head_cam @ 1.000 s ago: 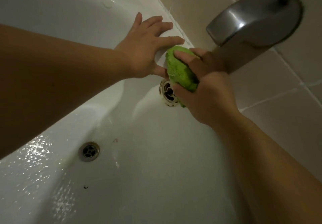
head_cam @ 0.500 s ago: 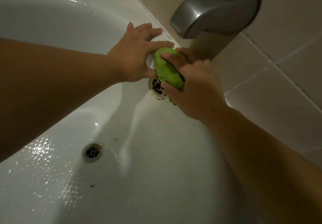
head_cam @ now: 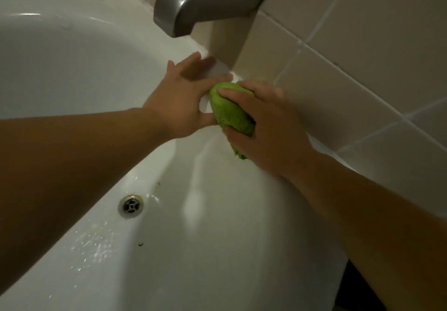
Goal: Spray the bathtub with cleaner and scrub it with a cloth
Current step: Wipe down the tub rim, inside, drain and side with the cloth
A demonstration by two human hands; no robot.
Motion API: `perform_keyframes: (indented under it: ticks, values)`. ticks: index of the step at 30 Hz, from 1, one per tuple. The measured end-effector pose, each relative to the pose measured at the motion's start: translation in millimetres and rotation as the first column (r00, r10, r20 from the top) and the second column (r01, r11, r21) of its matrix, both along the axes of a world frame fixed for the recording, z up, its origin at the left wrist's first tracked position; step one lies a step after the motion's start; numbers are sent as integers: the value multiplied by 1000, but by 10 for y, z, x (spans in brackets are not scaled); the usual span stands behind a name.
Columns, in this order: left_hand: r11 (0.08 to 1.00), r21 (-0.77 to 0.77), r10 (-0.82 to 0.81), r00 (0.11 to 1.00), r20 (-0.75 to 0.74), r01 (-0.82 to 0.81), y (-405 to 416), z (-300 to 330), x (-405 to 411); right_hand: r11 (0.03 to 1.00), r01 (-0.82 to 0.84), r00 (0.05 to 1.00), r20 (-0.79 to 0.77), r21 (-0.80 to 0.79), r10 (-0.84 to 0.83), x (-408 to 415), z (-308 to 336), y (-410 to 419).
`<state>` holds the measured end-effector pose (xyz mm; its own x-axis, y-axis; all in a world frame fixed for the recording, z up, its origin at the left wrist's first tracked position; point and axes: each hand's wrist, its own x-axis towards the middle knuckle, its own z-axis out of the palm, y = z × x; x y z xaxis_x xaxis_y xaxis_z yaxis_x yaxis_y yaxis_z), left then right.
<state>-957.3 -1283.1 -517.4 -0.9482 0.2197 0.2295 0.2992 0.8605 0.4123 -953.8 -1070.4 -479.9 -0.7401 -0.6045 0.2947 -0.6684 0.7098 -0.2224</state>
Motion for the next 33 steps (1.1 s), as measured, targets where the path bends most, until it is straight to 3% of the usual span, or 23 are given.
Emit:
perform_keyframes:
  ticks: [3, 8, 11, 19, 25, 28, 33]
  values:
    - [1000, -2, 9, 999, 50, -8, 17, 32, 22, 1000, 6, 999, 44, -9, -6, 39, -15, 105]
    - [994, -106, 14, 980, 197, 8, 200, 232, 92, 953, 292, 946, 169, -76, -277, 626, 33, 508]
    - [997, -75, -15, 970, 242, 34, 359, 291, 200, 913, 404, 904, 177, -59, -389, 899, 22, 579]
    - [990, -114, -43, 956, 289, 79, 504, 395, 295, 955, 290, 935, 232, -59, -269, 662, 45, 801]
    - [991, -71, -82, 942, 325, 111, 669, 399, 516, 797, 602, 788, 205, -60, -580, 1386, 72, 994]
    - [989, -86, -85, 931, 355, 123, 759, 446, 622, 819, 574, 799, 208, 13, -564, 1552, 105, 947]
    - [987, -86, -98, 928, 359, 137, 886, 460, 770, 931, 366, 902, 244, 6, -356, 1075, 132, 1245]
